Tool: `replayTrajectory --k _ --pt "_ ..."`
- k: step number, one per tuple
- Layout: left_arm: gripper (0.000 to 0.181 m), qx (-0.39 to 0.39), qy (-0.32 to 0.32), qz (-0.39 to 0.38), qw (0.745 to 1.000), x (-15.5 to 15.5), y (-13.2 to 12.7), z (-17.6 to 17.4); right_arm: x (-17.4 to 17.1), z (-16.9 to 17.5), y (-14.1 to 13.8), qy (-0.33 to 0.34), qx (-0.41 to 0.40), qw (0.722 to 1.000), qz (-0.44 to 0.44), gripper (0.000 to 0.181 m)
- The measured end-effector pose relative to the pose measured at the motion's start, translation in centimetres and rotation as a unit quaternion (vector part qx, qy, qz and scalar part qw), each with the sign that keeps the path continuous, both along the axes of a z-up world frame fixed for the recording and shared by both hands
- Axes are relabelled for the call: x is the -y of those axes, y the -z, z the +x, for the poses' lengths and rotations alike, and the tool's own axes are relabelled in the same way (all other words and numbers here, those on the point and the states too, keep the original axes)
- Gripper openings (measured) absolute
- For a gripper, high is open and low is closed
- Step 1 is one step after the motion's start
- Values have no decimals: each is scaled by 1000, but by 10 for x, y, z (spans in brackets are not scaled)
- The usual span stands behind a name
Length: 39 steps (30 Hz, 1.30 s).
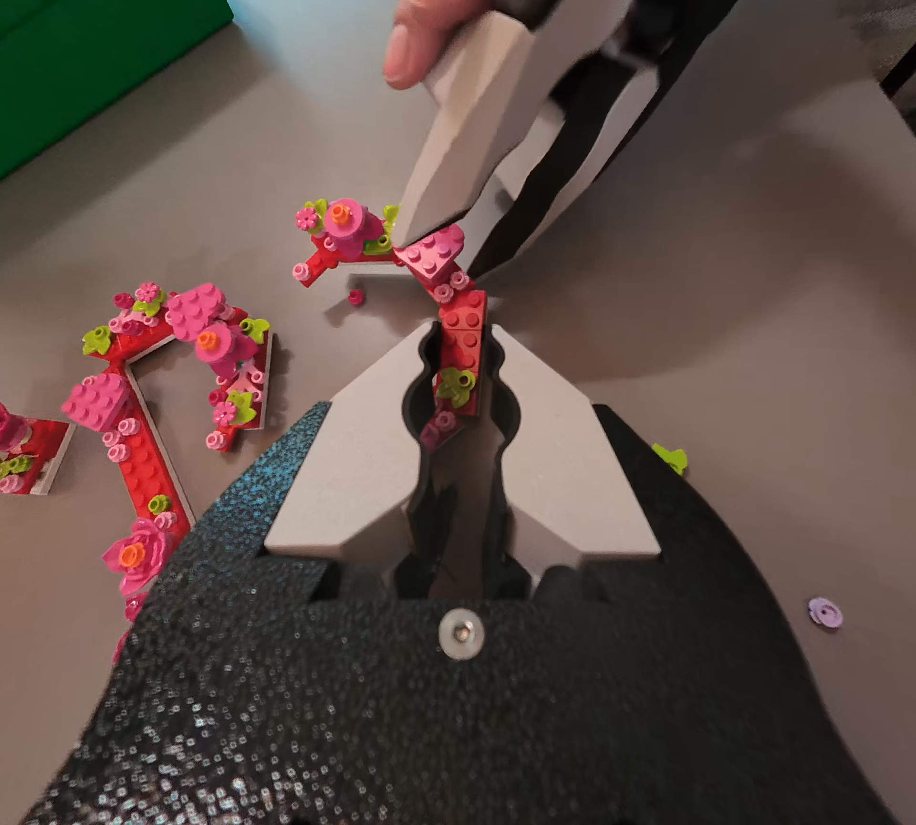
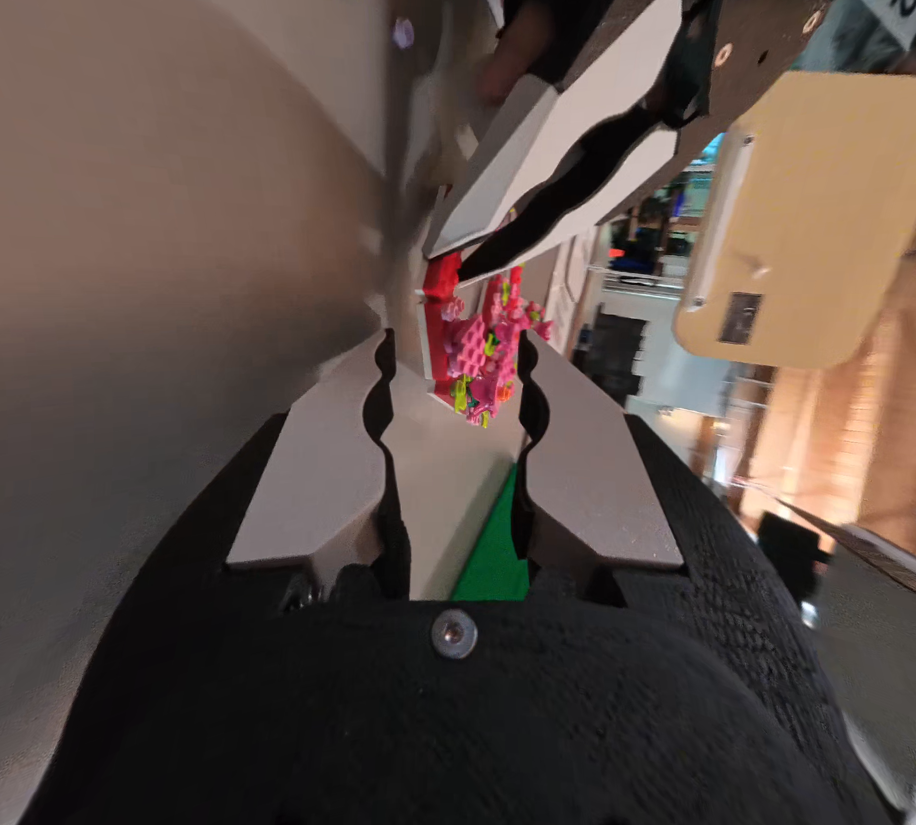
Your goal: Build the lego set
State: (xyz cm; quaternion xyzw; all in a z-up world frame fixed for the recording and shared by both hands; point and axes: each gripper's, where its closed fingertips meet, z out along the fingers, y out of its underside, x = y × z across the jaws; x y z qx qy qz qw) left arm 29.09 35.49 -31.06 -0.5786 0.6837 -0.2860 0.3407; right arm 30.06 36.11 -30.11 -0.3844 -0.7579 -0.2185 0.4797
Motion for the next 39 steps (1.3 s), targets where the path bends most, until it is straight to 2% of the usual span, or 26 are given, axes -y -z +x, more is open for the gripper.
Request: replayTrajectory --k 7,15,19,25,34,36,39 --pt "14 3 1 -7 1000 1 -1 0 -5 2 2 -17 8 994 112 38" --pt "14 8 4 -3 1000 2 -4 0 -9 -5 1 -23 4 988 153 22" --pt "15 7 4 -3 1000 2 -3 0 -9 -5 2 -18 -8 990 137 22" --pt "15 4 6 -2 1000 4 -1 0 -8 -3 5 7 -46 997 68 21" --pt "15 8 -2 4 1000 3 0 1 -9 -2 9 28 -50 998 26 21" --pt "20 30 -21 33 999 -2 -8 3 -12 0 5 39 -70 997 7 21" --pt "54 25 -25 111 993 -6 -9 2 -14 2 0 47 -95 994 -11 21"
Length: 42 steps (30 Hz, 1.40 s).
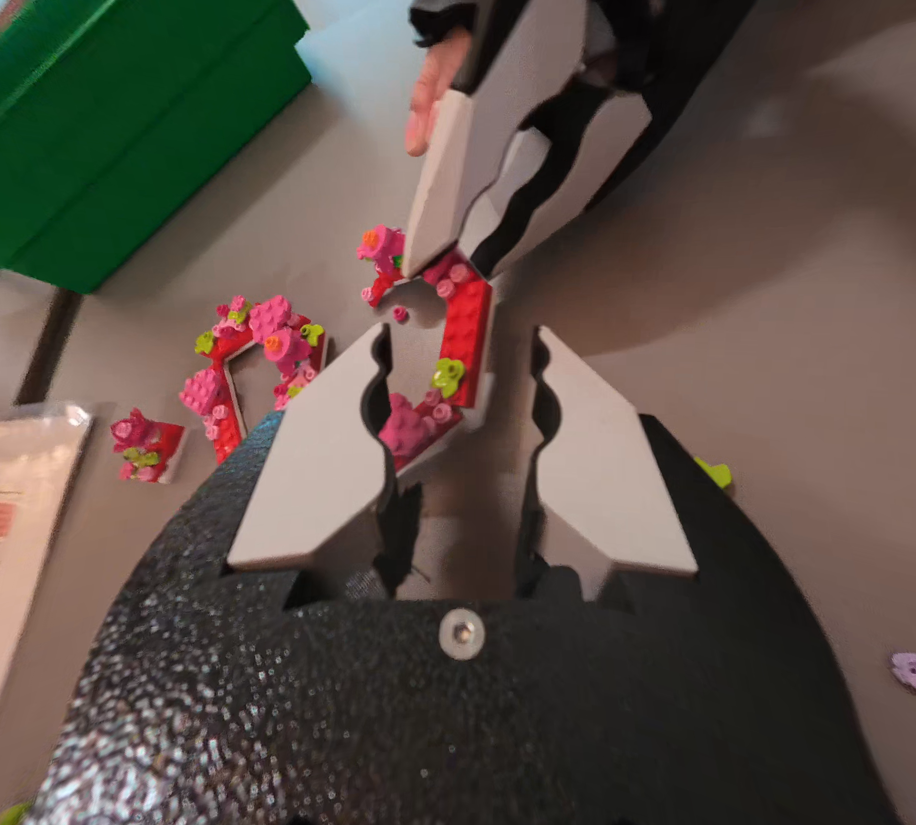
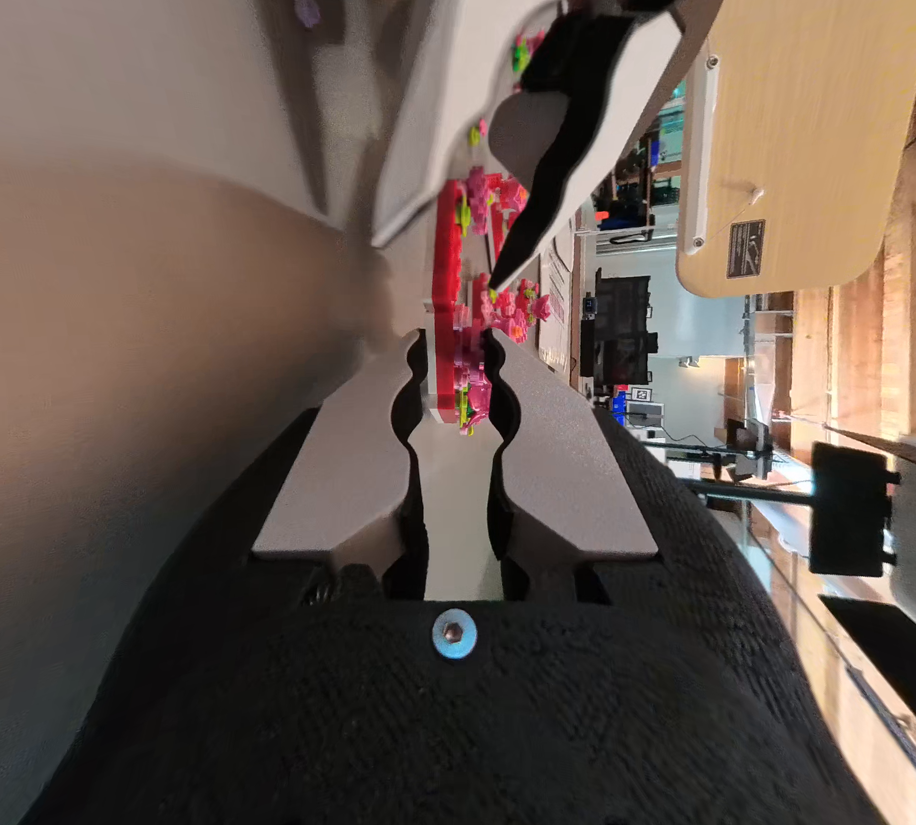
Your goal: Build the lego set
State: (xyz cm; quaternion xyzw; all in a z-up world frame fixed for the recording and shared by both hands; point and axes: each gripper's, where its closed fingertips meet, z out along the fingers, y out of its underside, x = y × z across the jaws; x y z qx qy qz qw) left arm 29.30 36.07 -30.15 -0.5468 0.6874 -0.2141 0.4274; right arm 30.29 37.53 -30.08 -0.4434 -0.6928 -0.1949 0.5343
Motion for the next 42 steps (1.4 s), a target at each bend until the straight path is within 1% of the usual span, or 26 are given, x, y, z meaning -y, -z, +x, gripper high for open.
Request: replayTrajectory --k 1,2,4,5,7,9,11,16,19,21,22,24,26,29,36,38,39,41,42 --pt "58 -4 10 25 1000 4 2 1 0 0 -1 0 -7 1000 -1 21" --pt "57 -3 19 59 998 6 2 2 -1 0 -2 -1 -12 1000 0 21" --pt "49 -8 29 162 986 6 3 3 -1 1 -3 -1 -19 1000 4 21" --pt "41 -9 31 220 975 4 1 4 -1 1 -3 -2 -21 1000 8 21" --pt "13 1 33 323 946 4 -6 6 -1 1 -4 -4 -27 1000 14 21" --pt "10 -8 35 378 925 3 -6 7 0 2 -4 -7 -28 999 19 21" --pt "9 -11 33 406 913 3 -6 7 0 3 -4 -8 -31 999 23 21" --pt "10 -1 26 442 897 2 -10 10 0 6 -7 -11 -39 999 31 21" --pt "23 0 13 447 894 -1 -12 11 0 7 -6 -14 -32 999 35 21" --pt "24 -7 7 442 897 -3 -11 11 1 6 -6 -17 -31 999 37 21" --pt "22 -10 5 445 896 -4 -11 11 0 6 -6 -17 -33 999 38 21" --pt "10 -21 10 451 892 -4 -7 10 0 6 -8 -18 -37 998 41 21" --pt "9 -33 14 465 884 -5 -5 10 0 6 -6 -20 -29 998 43 21" --pt "9 -40 17 471 881 -5 -3 10 0 5 -4 -20 -20 998 50 21" --pt "10 -62 23 467 882 -7 6 10 -2 6 3 -13 4 999 42 21" --pt "10 -60 17 463 884 -8 4 11 -2 7 3 -7 -11 999 32 21" --pt "9 -58 14 455 888 -8 3 11 -2 7 3 -8 -14 999 32 24" --pt "9 -55 9 436 898 -8 5 12 1 9 0 -5 -26 999 27 43" --pt "9 -58 11 435 899 -7 7 12 3 11 -2 -4 -34 999 28 45"
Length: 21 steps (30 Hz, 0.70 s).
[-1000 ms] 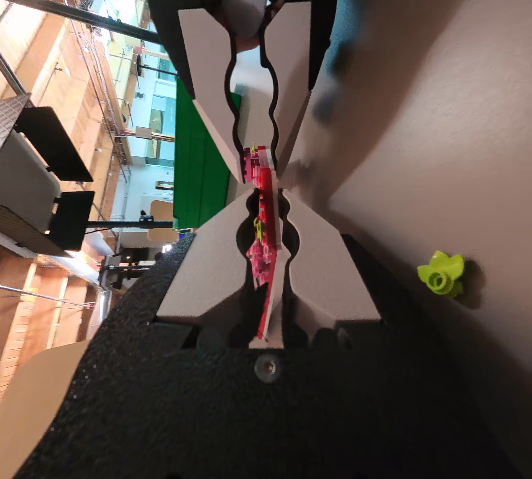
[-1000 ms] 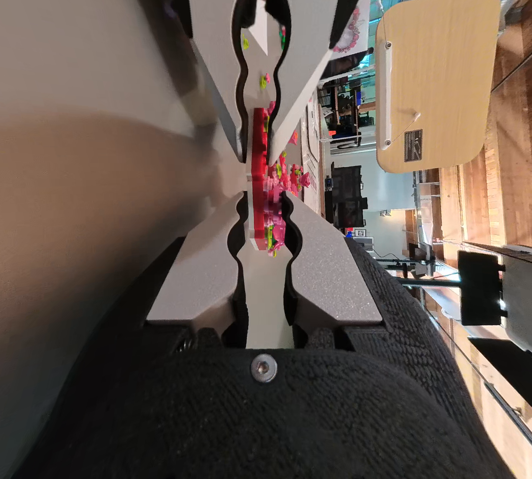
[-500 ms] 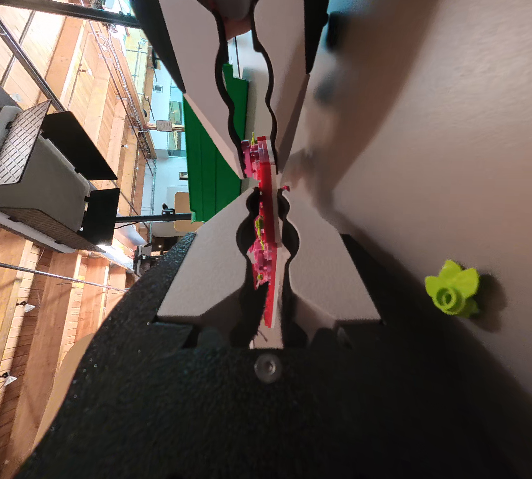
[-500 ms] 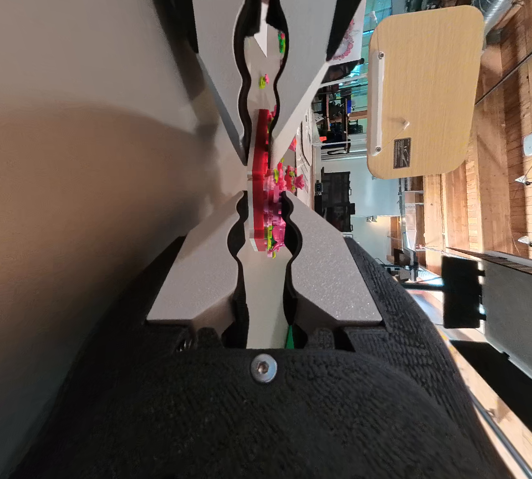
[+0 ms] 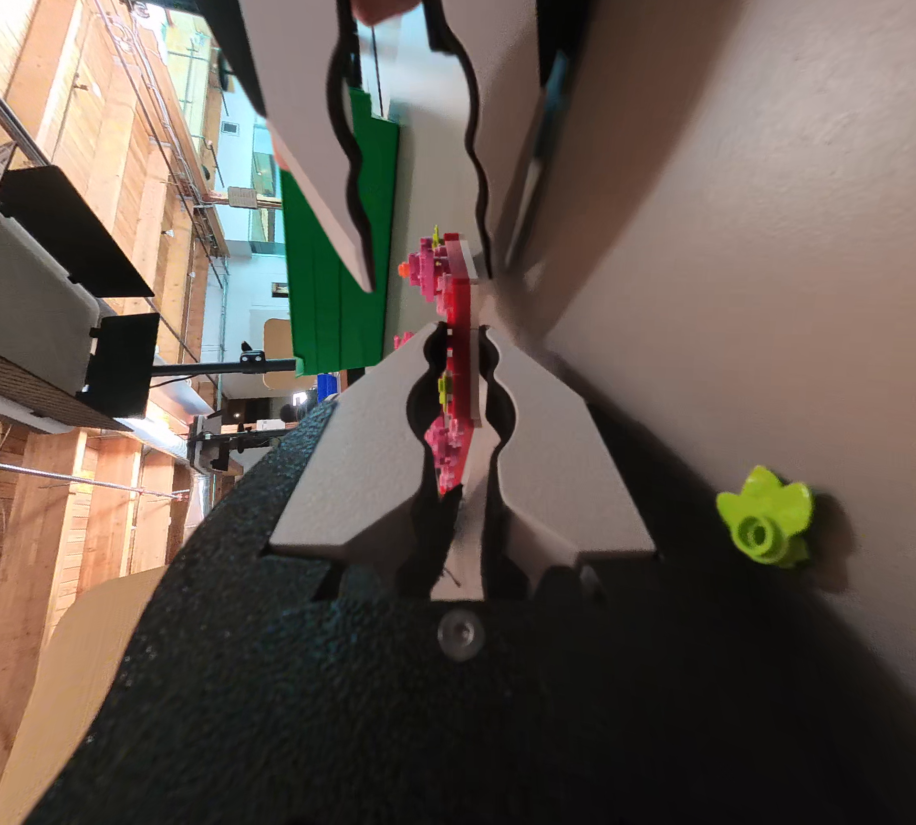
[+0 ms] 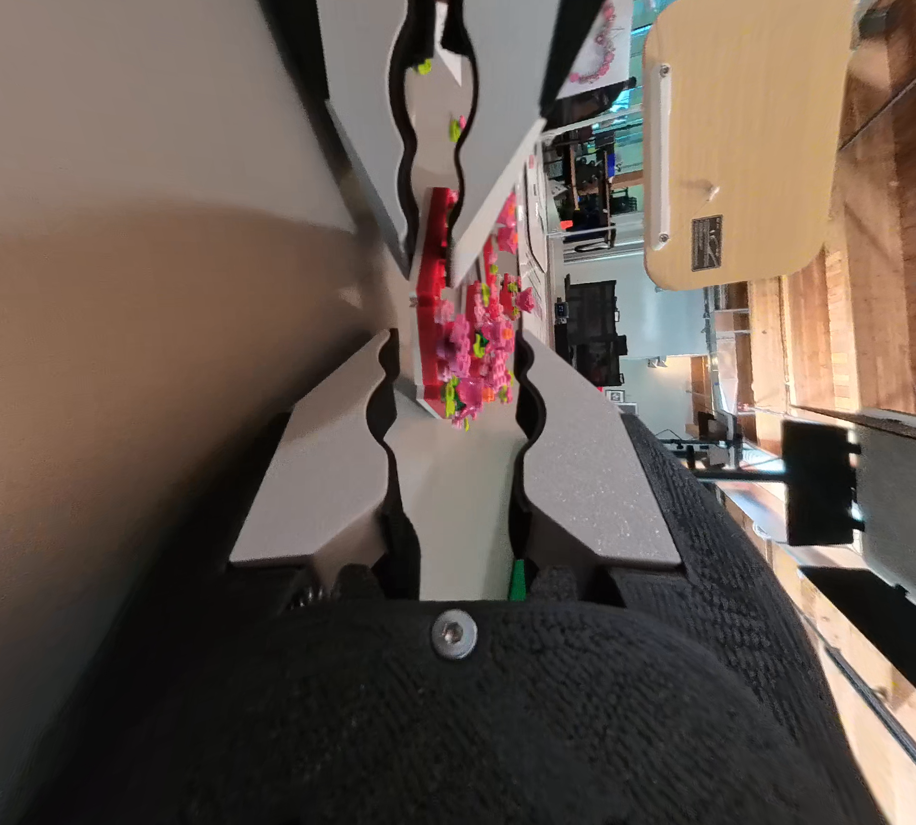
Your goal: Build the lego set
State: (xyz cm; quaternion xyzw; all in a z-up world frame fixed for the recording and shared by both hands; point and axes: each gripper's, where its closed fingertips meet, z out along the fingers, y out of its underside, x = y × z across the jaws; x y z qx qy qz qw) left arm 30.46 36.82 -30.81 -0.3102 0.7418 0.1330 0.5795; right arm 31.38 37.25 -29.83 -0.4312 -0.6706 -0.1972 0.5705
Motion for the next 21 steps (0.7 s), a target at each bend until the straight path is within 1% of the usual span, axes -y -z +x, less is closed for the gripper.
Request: replayTrajectory --k 4,6,8,11,14,16,18,20,21 --pt "11 -17 -9 -11 1000 1 7 2 11 14 -12 3 -29 999 24 50" --pt "12 -10 -22 -46 999 1 7 6 12 26 -23 25 -76 996 36 51" --pt "13 -4 -35 -100 994 2 9 12 9 42 -36 57 -138 988 45 50" --pt "15 6 -43 -195 980 10 9 22 5 63 -63 94 -219 969 64 49" --pt "33 30 -41 -296 954 20 2 29 -3 88 -79 130 -296 944 62 49" --pt "39 71 -38 -348 934 23 -15 27 -6 103 -84 150 -327 931 65 49" --pt "41 143 -30 -385 911 23 -46 13 -8 115 -89 168 -352 918 70 49" --pt "44 234 -26 -411 881 19 -86 -19 -9 125 -92 189 -360 910 84 48" --pt "47 279 -31 -415 866 14 -104 -42 -8 128 -93 198 -357 908 91 47"
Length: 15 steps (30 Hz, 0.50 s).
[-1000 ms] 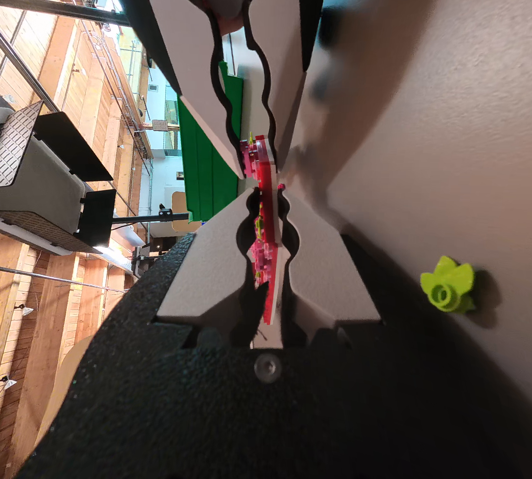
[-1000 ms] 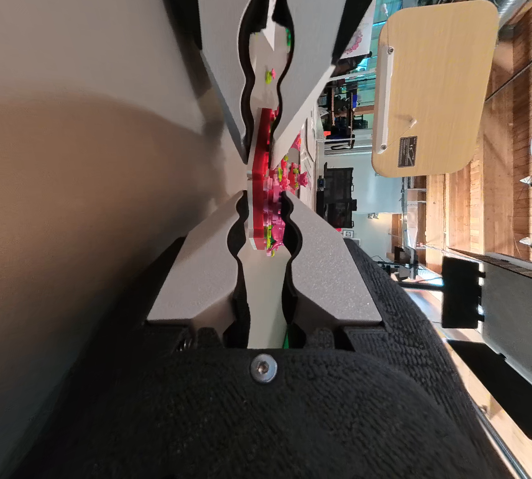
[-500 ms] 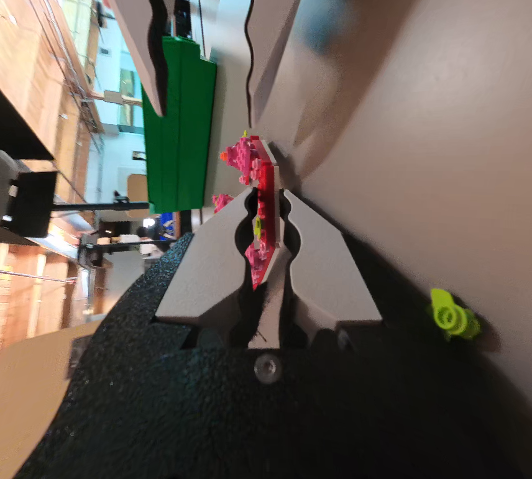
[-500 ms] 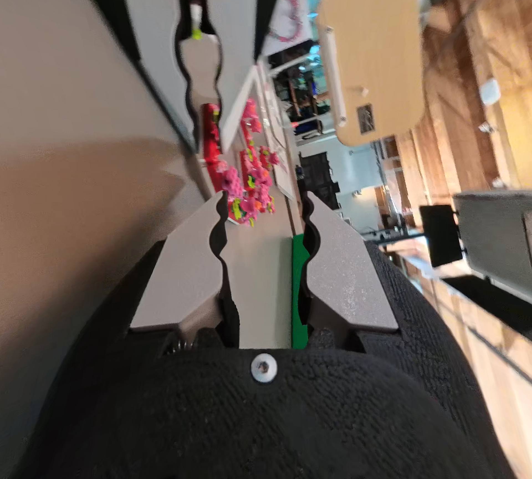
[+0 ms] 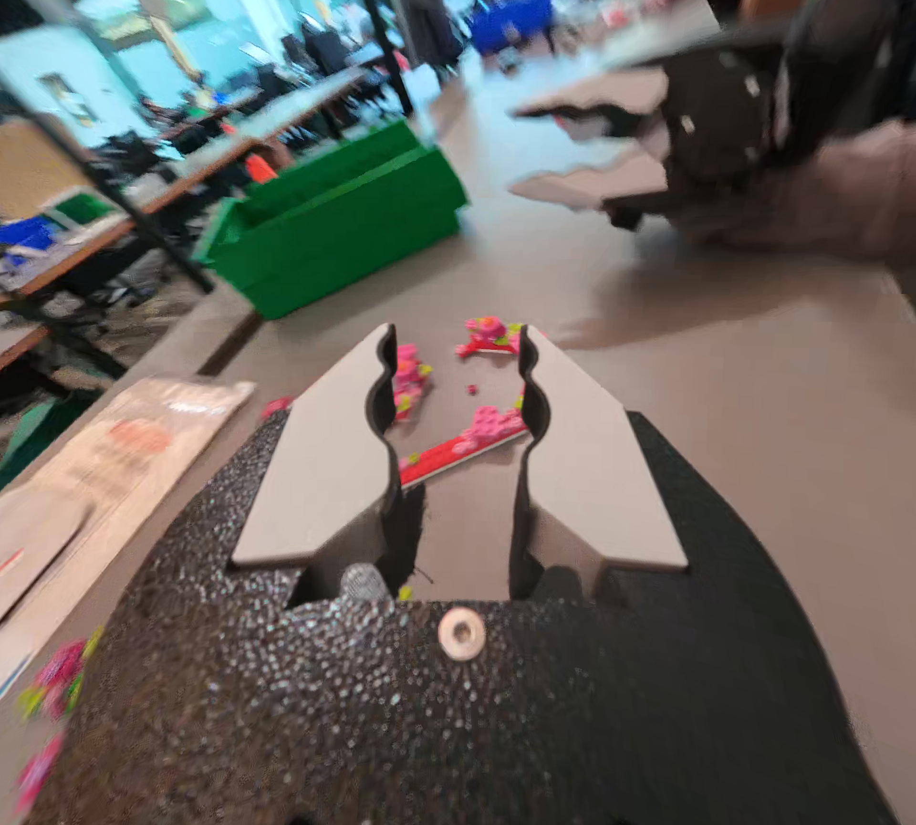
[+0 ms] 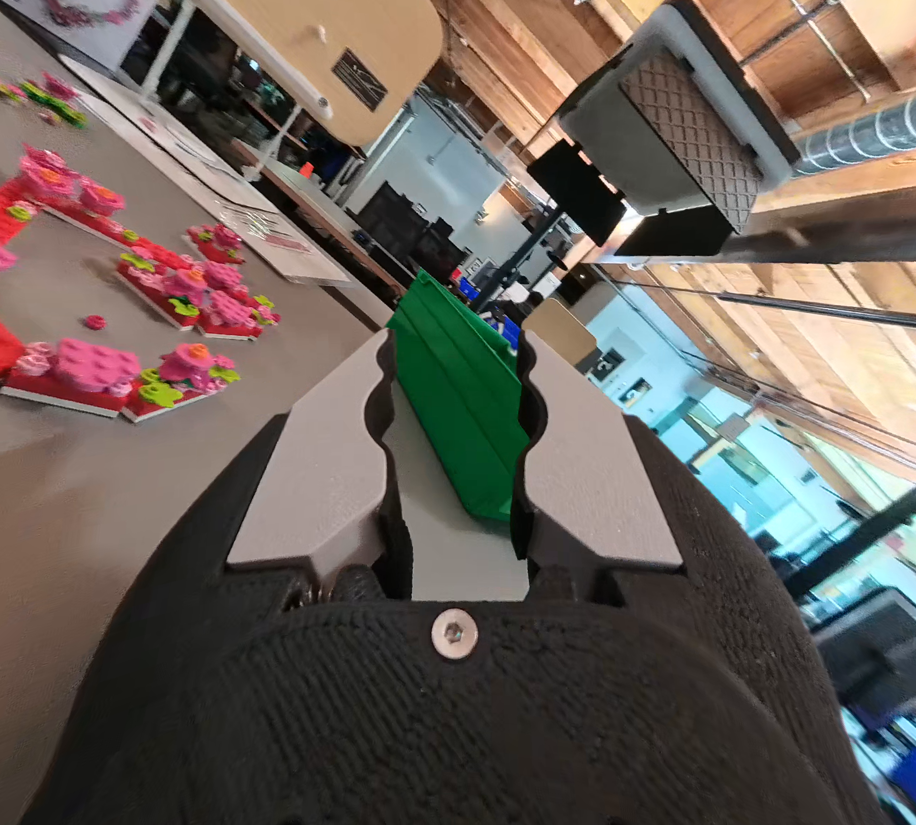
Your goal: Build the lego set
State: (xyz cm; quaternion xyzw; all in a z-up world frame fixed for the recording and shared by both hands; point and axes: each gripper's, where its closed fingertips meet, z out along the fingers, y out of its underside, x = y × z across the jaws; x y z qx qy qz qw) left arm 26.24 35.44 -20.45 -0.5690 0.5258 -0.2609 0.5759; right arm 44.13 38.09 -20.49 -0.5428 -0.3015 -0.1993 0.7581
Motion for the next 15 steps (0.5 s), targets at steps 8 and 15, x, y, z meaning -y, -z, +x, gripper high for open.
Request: replayTrajectory --k 8,15 --pt "48 76 -257 106 957 -56 -22 -226 11 -17 -1 59 8 998 3 42" --pt "46 115 -262 144 947 -47 -6 -271 18 -42 -4 110 -22 994 5 40"
